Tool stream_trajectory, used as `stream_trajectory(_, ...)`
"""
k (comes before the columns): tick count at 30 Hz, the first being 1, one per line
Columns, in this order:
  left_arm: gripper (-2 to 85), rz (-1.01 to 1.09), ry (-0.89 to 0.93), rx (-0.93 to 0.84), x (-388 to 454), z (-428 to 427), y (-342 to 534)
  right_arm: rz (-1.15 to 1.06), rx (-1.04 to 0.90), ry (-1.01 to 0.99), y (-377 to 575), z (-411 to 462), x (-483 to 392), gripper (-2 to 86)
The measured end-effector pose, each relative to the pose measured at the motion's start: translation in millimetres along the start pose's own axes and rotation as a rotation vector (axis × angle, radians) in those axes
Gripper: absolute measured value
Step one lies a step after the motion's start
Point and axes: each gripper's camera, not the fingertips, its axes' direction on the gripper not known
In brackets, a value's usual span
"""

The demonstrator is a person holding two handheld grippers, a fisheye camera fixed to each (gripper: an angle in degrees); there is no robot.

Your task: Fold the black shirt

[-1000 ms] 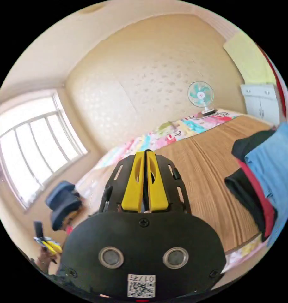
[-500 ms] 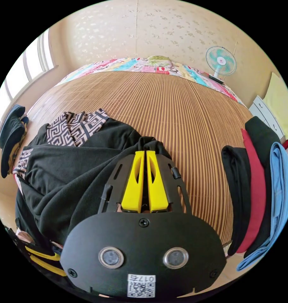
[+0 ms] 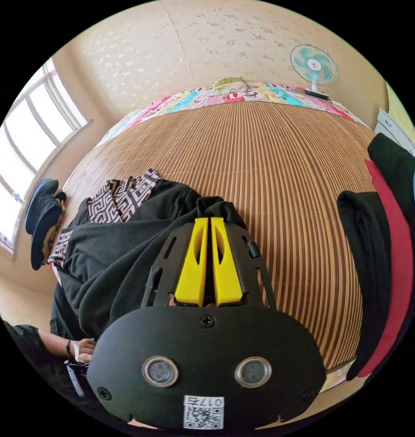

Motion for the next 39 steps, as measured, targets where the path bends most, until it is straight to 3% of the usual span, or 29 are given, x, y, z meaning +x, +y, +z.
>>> stream_trajectory(7, 7.7, 0.078, -0.126, 0.005, 14.0, -4.3, 12.3, 0.073, 0.009, -0.142, 14.7, -10.9, 34.3, 1.2)
stream_trajectory(11, 4.1, -0.005, 0.031, 0.015, -31.8, -21.9, 17.7, 0.056, 0.008, -0.102, 23.1, -19.1, 33.7, 1.2)
stream_trajectory(17, 2.8, -0.365, 0.272, 0.111, -150.2, -88.1, 67.1, 0.054, 0.008, -0.091, 40.4, -36.9, 44.7, 1.2)
stream_trajectory(22, 2.9, -0.755, 0.563, 0.287, -275.0, -143.7, 153.5, 0.054, -0.013, -0.089, 52.6, -67.1, 53.9, 1.2)
stream_trajectory(26, 2.8, -0.968, 0.668, 0.440, -349.8, -169.7, 228.0, 0.034, 0.086, -0.172, 75.3, -126.1, 56.2, 1.1)
stream_trajectory(32, 2.5, -0.995, 0.652, 0.710, -434.3, -246.5, 331.4, -0.111, 0.374, -0.488, 159.2, -283.8, 64.2, 1.2)
stream_trajectory(39, 1.8, -0.954, 0.588, 0.828, -487.1, -299.3, 420.5, -0.430, 0.685, -1.158, 279.7, -394.2, 114.6, 1.4)
